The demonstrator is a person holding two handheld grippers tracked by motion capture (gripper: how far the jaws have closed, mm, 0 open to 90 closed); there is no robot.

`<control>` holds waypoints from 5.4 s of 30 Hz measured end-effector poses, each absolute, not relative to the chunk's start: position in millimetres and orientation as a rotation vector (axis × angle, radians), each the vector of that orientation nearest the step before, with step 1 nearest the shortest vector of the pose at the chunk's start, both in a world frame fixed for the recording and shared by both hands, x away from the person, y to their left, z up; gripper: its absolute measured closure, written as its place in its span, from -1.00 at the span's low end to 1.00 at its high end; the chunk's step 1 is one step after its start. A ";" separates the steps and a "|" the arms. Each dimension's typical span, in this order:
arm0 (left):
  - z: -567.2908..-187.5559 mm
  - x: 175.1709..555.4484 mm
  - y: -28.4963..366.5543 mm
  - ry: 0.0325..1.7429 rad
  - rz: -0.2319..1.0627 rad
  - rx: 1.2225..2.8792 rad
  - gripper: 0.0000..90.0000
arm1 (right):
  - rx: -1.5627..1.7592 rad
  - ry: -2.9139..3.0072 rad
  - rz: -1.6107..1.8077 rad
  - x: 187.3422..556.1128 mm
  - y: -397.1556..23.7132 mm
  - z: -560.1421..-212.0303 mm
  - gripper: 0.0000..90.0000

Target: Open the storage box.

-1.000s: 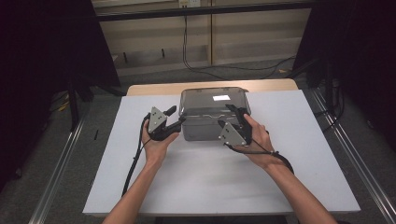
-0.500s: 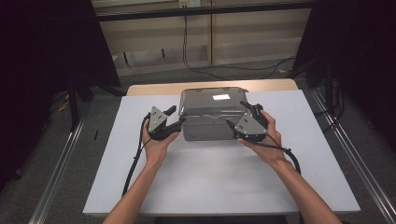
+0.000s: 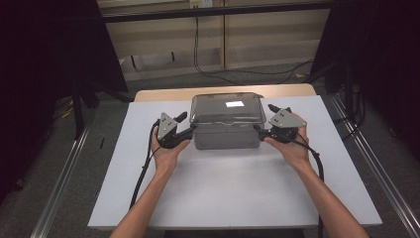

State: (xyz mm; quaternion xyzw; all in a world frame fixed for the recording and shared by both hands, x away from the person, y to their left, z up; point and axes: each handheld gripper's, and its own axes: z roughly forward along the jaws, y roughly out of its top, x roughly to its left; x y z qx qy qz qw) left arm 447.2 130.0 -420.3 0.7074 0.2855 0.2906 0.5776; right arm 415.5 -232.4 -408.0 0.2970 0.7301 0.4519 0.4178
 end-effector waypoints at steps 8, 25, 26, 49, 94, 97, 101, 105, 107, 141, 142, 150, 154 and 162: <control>-418.5 447.8 130.1 0.670 0.678 1.652 0.04 | 0.759 1.824 1.166 423.7 -238.8 -412.9 -0.25; -409.3 456.0 128.3 0.629 0.694 1.668 0.06 | 0.708 1.808 1.238 434.8 -241.1 -414.1 0.22; -408.4 456.7 127.3 0.626 0.695 1.663 0.07 | 0.709 1.816 1.243 435.6 -241.4 -413.6 0.24; -400.8 472.0 127.0 0.574 0.683 1.672 0.27 | 0.674 1.825 1.292 450.4 -237.8 -400.0 0.18; -379.2 509.2 114.6 0.545 0.712 1.716 0.33 | 0.757 1.799 1.436 481.8 -242.4 -386.0 0.23; -378.5 510.9 114.7 0.554 0.705 1.707 0.35 | 0.770 1.792 1.442 484.6 -243.6 -386.6 0.25; -378.6 513.4 115.0 0.571 0.701 1.703 0.36 | 0.782 1.780 1.450 487.3 -244.9 -388.2 0.27; -380.6 517.1 114.8 0.599 0.696 1.703 0.36 | 0.790 1.770 1.466 489.2 -246.3 -389.4 0.28; -381.4 519.1 114.0 0.603 0.690 1.709 0.36 | 0.792 1.771 1.465 490.3 -246.6 -389.7 0.28; -384.2 547.3 112.9 0.682 0.658 1.692 0.53 | 0.884 1.740 1.495 518.6 -249.1 -386.2 0.38; -383.9 548.5 112.7 0.674 0.660 1.699 0.52 | 0.886 1.744 1.493 519.2 -249.4 -386.3 0.39; -383.2 554.9 111.5 0.684 0.656 1.698 0.51 | 0.893 1.728 1.504 524.2 -251.1 -384.8 0.46; -385.8 559.0 110.2 0.700 0.646 1.686 0.52 | 0.899 1.724 1.515 527.1 -251.7 -384.3 0.49; -388.6 565.4 111.1 0.710 0.637 1.711 0.59 | 0.939 1.691 1.541 531.3 -253.0 -388.5 0.52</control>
